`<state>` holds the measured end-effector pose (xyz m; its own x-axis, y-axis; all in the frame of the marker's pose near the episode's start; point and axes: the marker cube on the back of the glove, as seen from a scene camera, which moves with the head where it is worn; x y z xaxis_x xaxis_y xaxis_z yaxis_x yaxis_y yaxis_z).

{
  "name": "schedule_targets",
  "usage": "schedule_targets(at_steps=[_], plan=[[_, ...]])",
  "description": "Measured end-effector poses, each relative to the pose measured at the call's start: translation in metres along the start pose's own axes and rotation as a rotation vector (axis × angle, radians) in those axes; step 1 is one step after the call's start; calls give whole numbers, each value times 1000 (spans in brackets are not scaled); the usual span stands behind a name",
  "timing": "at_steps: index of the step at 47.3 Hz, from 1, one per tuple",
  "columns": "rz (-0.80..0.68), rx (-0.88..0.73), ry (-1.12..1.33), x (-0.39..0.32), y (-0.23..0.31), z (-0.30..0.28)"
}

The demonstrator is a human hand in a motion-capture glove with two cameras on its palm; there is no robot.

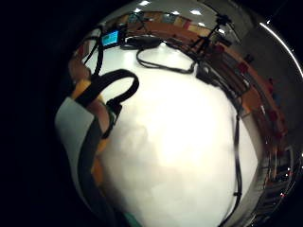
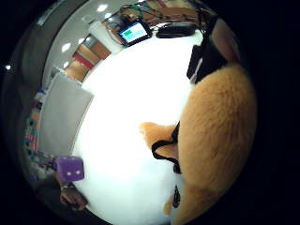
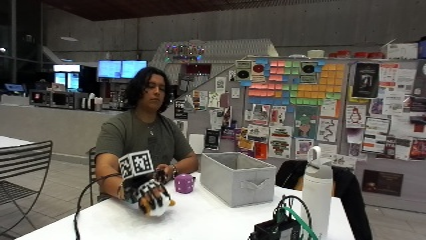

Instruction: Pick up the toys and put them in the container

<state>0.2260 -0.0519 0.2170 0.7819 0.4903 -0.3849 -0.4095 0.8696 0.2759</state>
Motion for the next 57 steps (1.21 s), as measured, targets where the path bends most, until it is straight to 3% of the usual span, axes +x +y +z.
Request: schedule_targets(at_steps=[8,15,17,21,24,32,36,40,44,50,57], plan=[[-158,229,-227,-94,31,-141],[-348,407,-533,-171,22,-254],[-446,453,-584,-193,19,-283],[-788,541,-668,-235,14,-334],[-740,545,-644,-265,-11,-359],[-629,487,-659,-322,-77,-379],[-690,484,-572,-353,-104,-372],[-528,378,-580,-379,-133,-366],[-614,337,-522,-393,-146,-349],[-550,168,-528,-405,-157,-326],[-598,166,-385,-388,-157,-301]])
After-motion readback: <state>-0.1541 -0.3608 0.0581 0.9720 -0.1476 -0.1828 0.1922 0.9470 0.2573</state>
